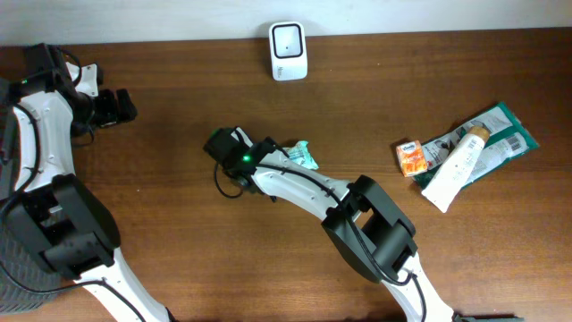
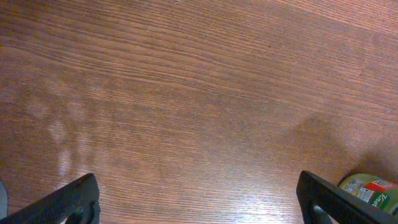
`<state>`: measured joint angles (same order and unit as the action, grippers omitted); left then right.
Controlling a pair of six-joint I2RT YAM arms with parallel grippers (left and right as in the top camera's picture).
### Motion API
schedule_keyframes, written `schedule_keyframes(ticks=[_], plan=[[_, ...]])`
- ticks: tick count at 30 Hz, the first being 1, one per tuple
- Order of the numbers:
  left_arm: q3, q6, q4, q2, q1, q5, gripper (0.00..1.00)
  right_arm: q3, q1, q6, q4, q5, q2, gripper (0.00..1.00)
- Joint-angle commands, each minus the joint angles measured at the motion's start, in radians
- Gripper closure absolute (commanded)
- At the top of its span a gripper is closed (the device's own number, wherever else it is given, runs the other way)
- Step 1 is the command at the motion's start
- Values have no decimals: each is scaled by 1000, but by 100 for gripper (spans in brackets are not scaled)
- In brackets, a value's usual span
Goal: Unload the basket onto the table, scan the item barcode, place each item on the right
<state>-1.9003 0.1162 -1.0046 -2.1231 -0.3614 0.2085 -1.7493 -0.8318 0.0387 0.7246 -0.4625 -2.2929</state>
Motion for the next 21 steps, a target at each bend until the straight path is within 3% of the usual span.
schedule_keyframes(ticks=[1,4,7,16,21], plan=[[-10,2,0,-5,-14,-7,1,22,23,-5,5,-44,-21,37],[-10,2,0,-5,-14,-7,1,54,55,0,40,-43,-21,58],[-10,2,0,-5,-14,-8,1,55,95,11,87,12,-21,96],[-10,2,0,-5,-14,-8,1,49,126,48,117,65,55,96],[-10,2,0,-5,-14,-8,1,11,131,48,171,122,224,96]])
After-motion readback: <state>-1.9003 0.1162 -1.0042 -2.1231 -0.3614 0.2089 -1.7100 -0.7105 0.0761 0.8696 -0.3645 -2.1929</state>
